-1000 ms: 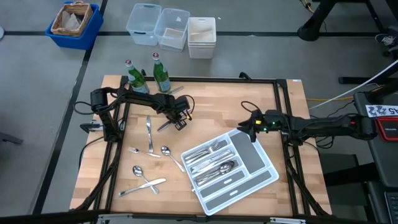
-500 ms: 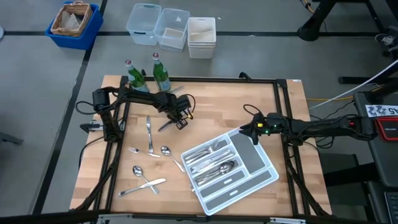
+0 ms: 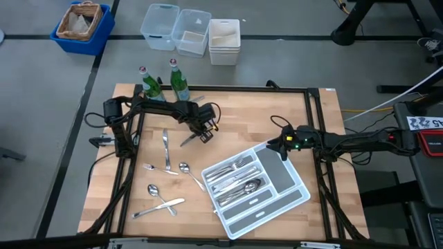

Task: Sort silverware
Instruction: Put the silver table knife into the white silverware tray

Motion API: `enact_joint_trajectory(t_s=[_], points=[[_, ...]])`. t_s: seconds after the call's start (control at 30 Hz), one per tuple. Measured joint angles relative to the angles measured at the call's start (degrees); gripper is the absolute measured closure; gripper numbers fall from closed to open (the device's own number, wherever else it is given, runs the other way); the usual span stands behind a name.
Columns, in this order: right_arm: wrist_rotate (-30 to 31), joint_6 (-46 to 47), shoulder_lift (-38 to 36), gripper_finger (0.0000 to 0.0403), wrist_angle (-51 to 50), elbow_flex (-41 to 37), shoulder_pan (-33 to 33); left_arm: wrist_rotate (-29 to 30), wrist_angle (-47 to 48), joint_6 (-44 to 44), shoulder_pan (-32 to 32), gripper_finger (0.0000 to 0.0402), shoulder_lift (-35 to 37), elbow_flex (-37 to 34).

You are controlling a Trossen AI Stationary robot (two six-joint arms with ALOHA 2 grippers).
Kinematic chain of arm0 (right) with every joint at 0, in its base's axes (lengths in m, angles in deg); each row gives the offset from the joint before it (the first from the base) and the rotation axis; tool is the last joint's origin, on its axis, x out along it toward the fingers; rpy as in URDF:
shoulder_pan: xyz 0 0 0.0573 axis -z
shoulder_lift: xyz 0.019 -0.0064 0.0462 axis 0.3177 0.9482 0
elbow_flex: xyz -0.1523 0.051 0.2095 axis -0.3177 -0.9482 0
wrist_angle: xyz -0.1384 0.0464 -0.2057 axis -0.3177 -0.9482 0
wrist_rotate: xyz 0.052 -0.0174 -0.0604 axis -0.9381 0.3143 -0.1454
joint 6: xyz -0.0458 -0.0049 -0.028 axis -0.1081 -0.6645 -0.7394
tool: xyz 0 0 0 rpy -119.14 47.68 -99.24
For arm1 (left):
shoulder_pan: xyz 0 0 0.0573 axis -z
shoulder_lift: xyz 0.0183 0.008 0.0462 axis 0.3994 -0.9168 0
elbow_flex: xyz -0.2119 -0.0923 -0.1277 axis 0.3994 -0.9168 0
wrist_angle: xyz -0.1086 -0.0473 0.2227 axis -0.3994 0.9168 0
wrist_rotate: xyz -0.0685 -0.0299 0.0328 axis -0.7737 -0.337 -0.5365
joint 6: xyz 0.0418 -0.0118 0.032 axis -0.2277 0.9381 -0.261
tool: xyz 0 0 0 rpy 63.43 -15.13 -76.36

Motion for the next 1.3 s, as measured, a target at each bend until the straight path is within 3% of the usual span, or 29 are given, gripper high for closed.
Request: enact_joint_trajectory(t_s=[0.57,0.67,0.87,0.97,1.3], points=[[2.14,-0.13,0.0,0.026,0.02,-0.03,-0.04,-5.46,3.92,0.37,3.62,0.0365,0.21,12.42],[2.92,4.58,0.0,0.026,0.05,0.51,-0.03,-5.47,3.62,0.37,5.28,0.0368,0.21,13.87],[-6.0,-0.66,-1.98,0.026,7.43,3.1,-0.02,-5.48,3.56,1.56,8.16,0.0365,0.21,15.28],[-7.52,-2.34,-4.11,0.026,9.91,3.1,-0.04,-5.48,2.05,3.68,9.43,0.0365,0.21,15.29],[-12.61,-5.38,-15.04,0.026,4.01,3.15,-0.01,-7.68,-10.99,8.87,14.73,0.0366,0.21,15.3]])
